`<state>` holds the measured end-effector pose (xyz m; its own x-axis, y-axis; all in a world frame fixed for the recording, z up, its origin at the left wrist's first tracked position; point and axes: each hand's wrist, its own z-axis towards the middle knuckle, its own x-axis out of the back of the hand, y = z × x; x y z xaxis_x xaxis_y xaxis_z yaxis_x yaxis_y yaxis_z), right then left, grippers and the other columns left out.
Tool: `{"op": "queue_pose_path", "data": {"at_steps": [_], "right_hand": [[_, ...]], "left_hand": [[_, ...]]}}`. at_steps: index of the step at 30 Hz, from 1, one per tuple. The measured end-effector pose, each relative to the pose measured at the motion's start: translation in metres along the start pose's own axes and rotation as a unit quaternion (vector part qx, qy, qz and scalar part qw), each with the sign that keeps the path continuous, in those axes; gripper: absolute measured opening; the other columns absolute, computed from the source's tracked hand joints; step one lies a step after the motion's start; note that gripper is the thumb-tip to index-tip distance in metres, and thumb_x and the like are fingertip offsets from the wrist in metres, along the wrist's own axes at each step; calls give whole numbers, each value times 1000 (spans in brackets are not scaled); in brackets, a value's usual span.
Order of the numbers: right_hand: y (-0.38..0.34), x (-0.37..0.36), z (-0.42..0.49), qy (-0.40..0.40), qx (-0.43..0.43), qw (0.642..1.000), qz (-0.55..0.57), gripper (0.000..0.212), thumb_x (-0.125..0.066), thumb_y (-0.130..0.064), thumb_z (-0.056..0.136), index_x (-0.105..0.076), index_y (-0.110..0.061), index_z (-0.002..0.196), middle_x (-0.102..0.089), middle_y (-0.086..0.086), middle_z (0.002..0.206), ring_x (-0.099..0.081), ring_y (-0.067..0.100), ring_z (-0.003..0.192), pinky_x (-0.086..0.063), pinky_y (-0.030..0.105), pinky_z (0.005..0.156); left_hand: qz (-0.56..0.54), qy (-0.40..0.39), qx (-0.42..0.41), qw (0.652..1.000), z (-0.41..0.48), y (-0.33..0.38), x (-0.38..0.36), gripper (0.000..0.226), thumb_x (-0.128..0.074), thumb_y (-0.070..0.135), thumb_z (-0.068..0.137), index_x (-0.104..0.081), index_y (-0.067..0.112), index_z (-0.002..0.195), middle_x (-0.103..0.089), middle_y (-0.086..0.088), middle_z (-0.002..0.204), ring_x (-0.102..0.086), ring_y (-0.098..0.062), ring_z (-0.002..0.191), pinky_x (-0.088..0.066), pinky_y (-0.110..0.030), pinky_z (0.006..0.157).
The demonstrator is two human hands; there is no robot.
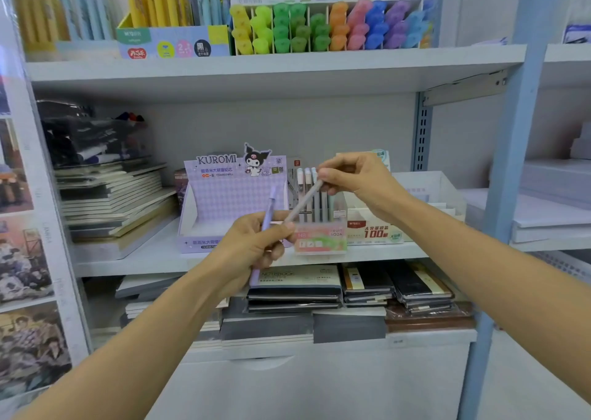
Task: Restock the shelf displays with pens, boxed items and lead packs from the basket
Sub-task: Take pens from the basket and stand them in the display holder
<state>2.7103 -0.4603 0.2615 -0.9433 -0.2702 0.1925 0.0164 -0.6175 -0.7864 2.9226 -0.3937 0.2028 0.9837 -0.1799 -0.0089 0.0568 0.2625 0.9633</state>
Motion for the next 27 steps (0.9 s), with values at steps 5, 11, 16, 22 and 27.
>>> {"op": "queue_pose_path", "data": {"at_steps": [5, 11, 16, 22, 27], "right_hand": [[7, 10, -27, -40, -71, 996, -33, 17, -71, -16, 80, -71, -4, 92, -72, 9, 78, -67, 19, 69, -56, 21, 63], [14, -10, -56, -111, -126, 984, 56, 25, -67, -20, 79, -66, -3, 97, -72, 12, 80, -68, 18, 67, -55, 20, 60], [10, -15, -64, -174, -140, 973, 54, 14, -58, -16, 94, -66, -6, 98, -73, 12, 87, -70, 21, 76, -57, 22, 68], [-15, -13, -42, -43, -40, 998, -38, 23, -57, -25, 96, -68, -8, 107, -73, 2, 94, -68, 12, 83, -56, 22, 71], [-25, -19, -32, -60, -5, 995, -75, 17, -66, -25, 91, -71, -17, 105, -73, -6, 86, -66, 6, 77, -51, 16, 65]], "left_hand": [[-68, 125, -67, 987, -1, 11, 3, 12, -71, 10, 83, -68, 8, 95, -71, -5, 72, -47, -7, 42, -33, -12, 35], [-86, 161, -123, 976, -6, 15, -16, 12, -67, 11, 89, -72, 15, 99, -61, 1, 73, -43, -7, 52, -35, -14, 41], [-49, 169, -93, 980, -12, 15, -28, 15, -70, 22, 87, -74, 16, 100, -75, 0, 84, -47, -5, 46, -32, -12, 38], [33, 137, -78, 987, -12, 15, -32, 16, -74, 22, 82, -74, 10, 92, -63, 9, 56, -39, -6, 42, -29, -12, 39], [63, 111, -75, 989, -9, 10, -42, 11, -78, 22, 78, -74, 12, 77, -61, 4, 53, -41, -7, 42, -34, -13, 40]]}}
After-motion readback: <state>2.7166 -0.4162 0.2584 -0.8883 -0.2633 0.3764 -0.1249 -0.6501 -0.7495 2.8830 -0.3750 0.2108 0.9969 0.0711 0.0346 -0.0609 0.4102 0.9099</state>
